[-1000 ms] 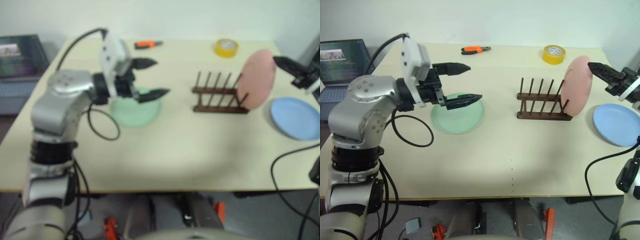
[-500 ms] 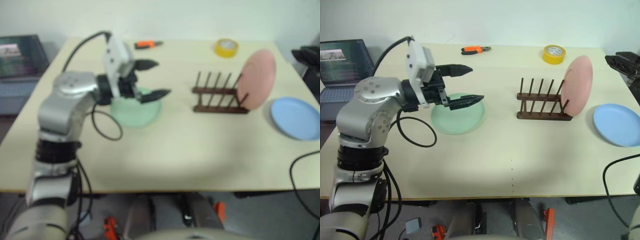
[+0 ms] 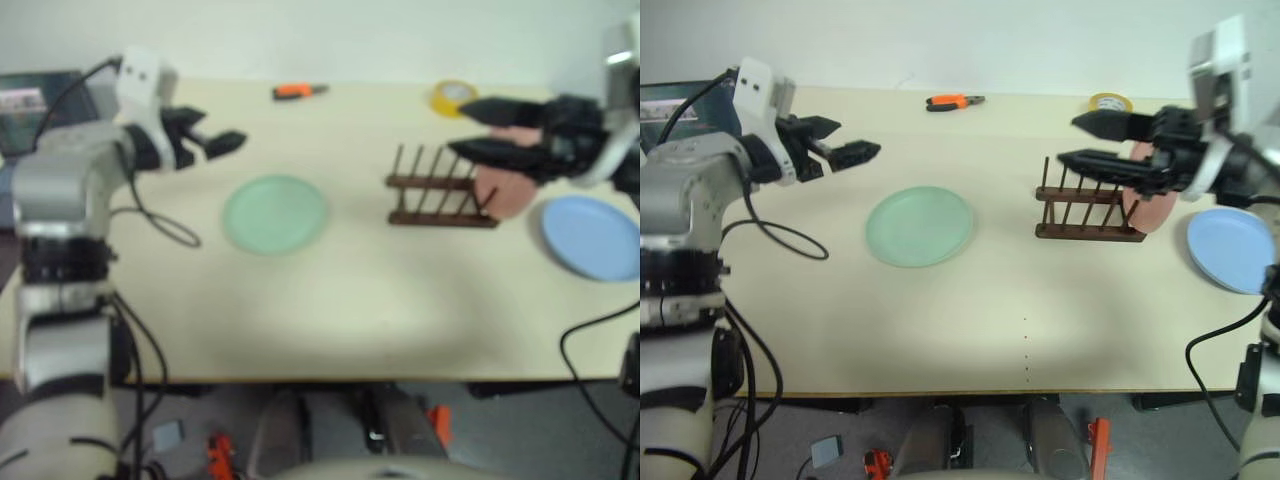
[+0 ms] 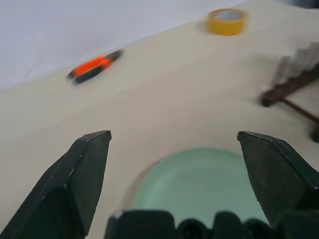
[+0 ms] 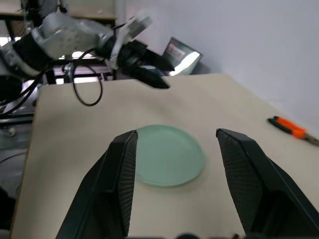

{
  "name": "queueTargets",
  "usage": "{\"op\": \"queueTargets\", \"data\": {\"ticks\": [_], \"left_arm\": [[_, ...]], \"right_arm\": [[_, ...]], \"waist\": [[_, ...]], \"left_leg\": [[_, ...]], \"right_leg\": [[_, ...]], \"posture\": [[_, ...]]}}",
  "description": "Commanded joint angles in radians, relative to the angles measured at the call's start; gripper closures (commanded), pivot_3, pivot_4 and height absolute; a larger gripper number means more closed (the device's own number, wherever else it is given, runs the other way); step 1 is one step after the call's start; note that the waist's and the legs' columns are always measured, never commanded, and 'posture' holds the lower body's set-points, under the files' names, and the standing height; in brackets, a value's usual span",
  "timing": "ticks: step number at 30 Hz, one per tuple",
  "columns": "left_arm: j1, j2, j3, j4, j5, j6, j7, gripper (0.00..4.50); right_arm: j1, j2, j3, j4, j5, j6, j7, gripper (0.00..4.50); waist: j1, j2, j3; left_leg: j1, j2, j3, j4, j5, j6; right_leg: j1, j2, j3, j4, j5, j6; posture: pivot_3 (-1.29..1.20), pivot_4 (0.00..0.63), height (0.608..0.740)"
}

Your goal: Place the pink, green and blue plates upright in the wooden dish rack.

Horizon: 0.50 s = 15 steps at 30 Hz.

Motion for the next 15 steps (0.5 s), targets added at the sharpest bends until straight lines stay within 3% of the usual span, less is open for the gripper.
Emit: {"op": "queueTargets", "data": {"ticks": [1,9,15], "left_arm": [[-0.049,-0.025,-0.008,0.176,0.051,-0.019,0.021,0.0],[-0.108,-0.092,-0.057,0.485,0.145,-0.149,-0.036,0.0],[-0.125,-0.12,-0.064,0.595,0.194,-0.192,-0.027,0.0]], "right_arm": [[0.003,0.022,0.046,-0.047,-0.044,-0.052,-0.037,1.81],[0.025,0.092,0.099,-0.122,-0.035,-0.034,-0.104,1.81],[0.04,0.097,0.095,-0.151,-0.02,-0.016,-0.134,1.81]], "waist": [[0.001,0.0,0.0],[0.001,-0.001,0.0],[0.001,-0.001,0.0]], "left_leg": [[-0.002,0.0,0.0,0.0,0.0,0.0],[-0.006,0.0,-0.001,-0.001,0.0,0.001],[-0.005,0.0,-0.001,0.0,0.0,0.001]], "right_leg": [[-0.002,0.0,0.0,0.0,0.0,0.0],[-0.004,0.001,-0.002,-0.001,0.0,-0.001],[-0.004,0.0,-0.001,0.0,0.0,-0.001]], "posture": [[0.0,0.15,0.74],[0.0,0.15,0.74],[0.0,0.15,0.74]]}}
